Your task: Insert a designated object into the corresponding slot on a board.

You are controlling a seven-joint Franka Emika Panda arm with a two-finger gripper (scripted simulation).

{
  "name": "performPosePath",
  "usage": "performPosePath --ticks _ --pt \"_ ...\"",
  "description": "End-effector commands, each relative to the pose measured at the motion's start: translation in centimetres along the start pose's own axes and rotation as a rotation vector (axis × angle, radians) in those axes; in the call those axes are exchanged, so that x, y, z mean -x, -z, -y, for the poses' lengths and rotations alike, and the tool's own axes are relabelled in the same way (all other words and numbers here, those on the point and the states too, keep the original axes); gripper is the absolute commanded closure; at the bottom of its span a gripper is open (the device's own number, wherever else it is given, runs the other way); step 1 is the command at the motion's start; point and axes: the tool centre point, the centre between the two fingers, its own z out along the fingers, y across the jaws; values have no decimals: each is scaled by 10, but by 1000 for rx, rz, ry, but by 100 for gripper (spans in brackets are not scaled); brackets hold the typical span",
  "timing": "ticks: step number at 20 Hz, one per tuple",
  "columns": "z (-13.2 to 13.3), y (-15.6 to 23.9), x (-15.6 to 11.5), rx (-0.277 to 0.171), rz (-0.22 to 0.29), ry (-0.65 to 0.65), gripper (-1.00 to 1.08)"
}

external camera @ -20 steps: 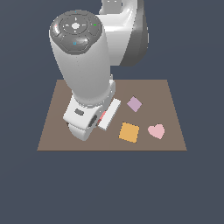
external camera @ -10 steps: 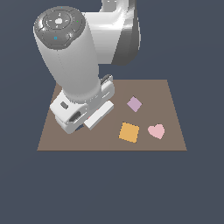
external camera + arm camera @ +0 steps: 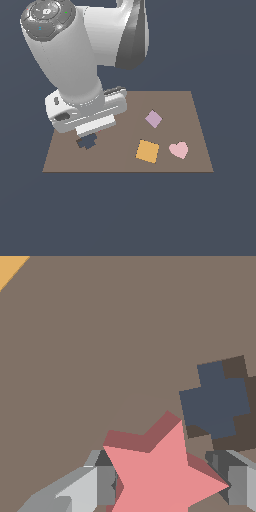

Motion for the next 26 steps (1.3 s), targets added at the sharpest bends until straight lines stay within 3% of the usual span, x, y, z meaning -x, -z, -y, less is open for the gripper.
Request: performPosePath --ticks 1,15,26 --pt "-2 1 11 0 0 -121 108" --pt "9 3 66 1 2 -740 108" --pt "27 4 86 1 3 -1035 108"
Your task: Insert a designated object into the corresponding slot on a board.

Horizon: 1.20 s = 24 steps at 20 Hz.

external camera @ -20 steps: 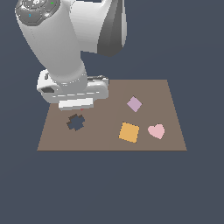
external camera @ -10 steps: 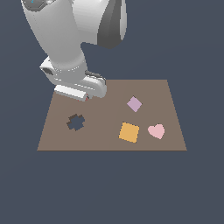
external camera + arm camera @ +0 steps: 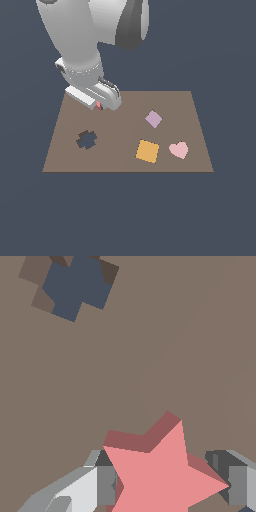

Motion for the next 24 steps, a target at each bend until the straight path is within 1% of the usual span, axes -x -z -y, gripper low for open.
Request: performPosePath --ticks 1,9,15,22,23,24 --pt "-1 0 5 0 0 -51 108" --pt "-1 0 13 0 1 -138 108" --pt "0 0 13 0 1 -143 108" --pt "0 -10 14 4 -3 -144 108" --pt "0 -10 14 4 -3 -144 -92" --pt "0 -10 14 4 -3 -144 -92"
